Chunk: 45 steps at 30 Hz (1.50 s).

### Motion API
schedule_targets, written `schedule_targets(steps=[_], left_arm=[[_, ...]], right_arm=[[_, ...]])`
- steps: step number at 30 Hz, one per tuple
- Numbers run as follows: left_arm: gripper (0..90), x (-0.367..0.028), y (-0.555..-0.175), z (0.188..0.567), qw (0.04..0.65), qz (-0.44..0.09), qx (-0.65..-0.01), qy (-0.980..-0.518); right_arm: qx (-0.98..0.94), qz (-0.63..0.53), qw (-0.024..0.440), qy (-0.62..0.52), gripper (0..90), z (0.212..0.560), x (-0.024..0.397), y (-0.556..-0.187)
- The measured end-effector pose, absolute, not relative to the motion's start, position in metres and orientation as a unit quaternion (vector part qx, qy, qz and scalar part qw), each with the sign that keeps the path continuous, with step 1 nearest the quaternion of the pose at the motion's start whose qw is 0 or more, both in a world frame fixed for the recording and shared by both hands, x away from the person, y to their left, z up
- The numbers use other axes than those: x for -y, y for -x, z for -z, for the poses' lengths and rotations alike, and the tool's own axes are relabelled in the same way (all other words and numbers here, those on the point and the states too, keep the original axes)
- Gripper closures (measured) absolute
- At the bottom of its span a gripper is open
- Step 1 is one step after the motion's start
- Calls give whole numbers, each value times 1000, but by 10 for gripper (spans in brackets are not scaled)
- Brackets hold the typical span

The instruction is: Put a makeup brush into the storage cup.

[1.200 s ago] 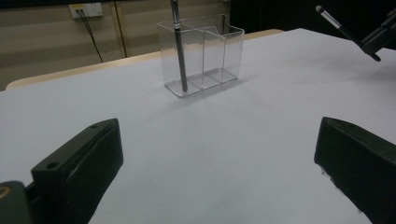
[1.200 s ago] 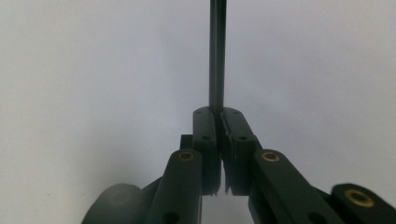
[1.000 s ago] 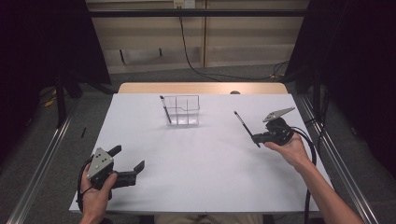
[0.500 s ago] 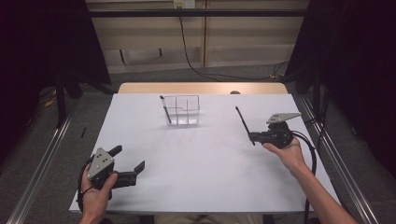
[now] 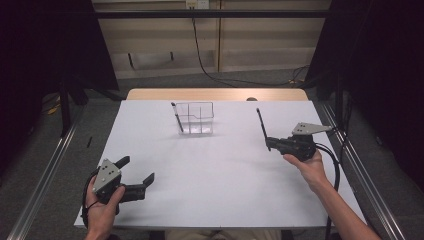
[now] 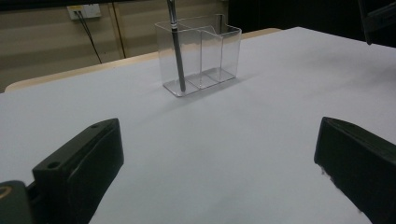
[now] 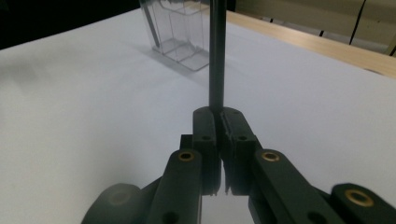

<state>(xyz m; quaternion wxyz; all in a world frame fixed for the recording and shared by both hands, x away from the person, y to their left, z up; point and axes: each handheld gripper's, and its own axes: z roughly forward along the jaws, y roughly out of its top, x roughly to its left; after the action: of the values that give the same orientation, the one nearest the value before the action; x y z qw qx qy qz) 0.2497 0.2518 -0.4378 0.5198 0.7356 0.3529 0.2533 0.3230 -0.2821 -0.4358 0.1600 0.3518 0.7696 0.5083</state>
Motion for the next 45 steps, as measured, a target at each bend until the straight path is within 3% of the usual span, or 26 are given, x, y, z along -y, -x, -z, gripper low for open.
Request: schedule_targets(steps=[15,33,45], left_arm=[[14,-252,-248,437,521,-255,-352,-735],[14,-252,-247,437,523,-256,-351,-733],[14,-250,-248,437,521,-256,-346,-737]], right_arm=[[-750,-548,171,-328,849,431,274,-314],[-759,-562,152,-293,849,424,247,-304],[-760,-580,115,-272,849,420,221,-295]])
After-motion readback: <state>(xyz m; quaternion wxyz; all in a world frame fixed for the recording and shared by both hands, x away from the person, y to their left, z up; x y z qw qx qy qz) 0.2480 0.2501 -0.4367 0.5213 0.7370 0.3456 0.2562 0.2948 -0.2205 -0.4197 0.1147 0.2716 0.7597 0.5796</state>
